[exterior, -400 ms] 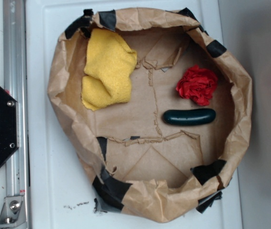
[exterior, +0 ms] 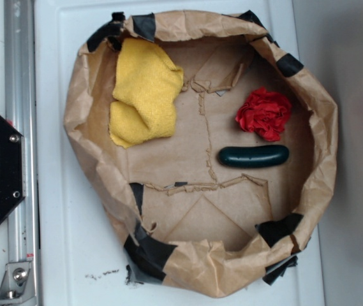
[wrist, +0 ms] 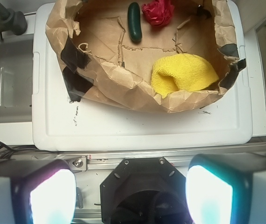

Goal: Grab the yellow cloth.

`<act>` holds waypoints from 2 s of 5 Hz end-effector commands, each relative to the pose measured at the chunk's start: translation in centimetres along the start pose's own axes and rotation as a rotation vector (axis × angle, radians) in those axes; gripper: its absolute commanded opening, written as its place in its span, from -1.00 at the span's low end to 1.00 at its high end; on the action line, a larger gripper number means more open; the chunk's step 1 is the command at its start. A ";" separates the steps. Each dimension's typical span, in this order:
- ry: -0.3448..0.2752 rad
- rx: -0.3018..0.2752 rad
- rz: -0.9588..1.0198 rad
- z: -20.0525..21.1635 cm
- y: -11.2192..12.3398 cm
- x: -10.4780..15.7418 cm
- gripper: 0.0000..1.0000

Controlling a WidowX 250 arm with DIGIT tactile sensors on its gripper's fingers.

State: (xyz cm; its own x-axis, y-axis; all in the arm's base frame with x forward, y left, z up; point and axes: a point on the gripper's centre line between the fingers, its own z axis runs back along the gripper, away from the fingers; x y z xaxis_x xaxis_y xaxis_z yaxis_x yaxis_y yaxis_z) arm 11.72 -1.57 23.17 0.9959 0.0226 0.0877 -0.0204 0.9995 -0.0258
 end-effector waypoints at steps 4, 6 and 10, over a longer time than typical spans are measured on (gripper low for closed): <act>0.227 0.155 0.073 -17.5 5.9 7.4 1.00; 0.268 0.215 0.022 -21.5 9.7 5.4 -1.00; -0.087 -0.027 -0.137 -6.6 5.5 10.9 -1.00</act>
State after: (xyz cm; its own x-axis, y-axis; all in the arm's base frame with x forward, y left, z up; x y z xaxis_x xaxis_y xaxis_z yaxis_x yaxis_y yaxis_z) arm 23.33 3.50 16.12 0.9876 -0.1081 0.1142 0.1145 0.9921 -0.0509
